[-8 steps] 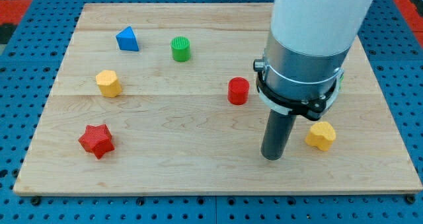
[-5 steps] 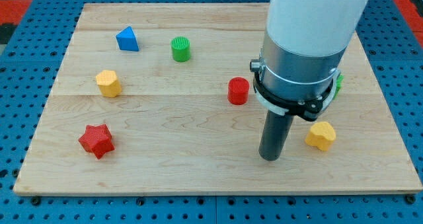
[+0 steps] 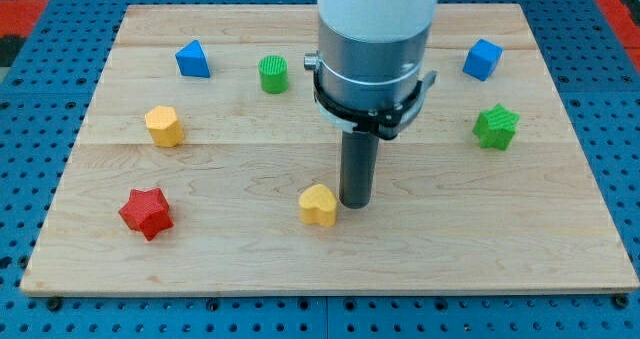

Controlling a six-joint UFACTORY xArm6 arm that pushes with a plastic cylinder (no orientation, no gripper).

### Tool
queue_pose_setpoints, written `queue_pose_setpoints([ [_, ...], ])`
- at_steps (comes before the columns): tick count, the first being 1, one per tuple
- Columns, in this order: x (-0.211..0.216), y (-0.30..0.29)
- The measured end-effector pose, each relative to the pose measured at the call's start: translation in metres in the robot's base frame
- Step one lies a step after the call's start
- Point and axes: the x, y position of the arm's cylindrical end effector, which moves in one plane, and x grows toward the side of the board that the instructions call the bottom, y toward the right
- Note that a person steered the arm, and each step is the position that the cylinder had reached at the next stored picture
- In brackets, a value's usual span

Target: Point your arm at the red circle

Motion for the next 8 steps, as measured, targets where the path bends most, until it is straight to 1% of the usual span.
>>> queue_pose_setpoints([
  [1, -0.034, -0.030],
  [2, 0.012, -0.042],
  [3, 0.005, -0.039],
  [4, -0.026, 0.037],
  [5, -0.053, 0.061],
  [6, -0.084, 0.066],
  [7, -0.159, -0.008],
  [8, -0.148, -0.109],
])
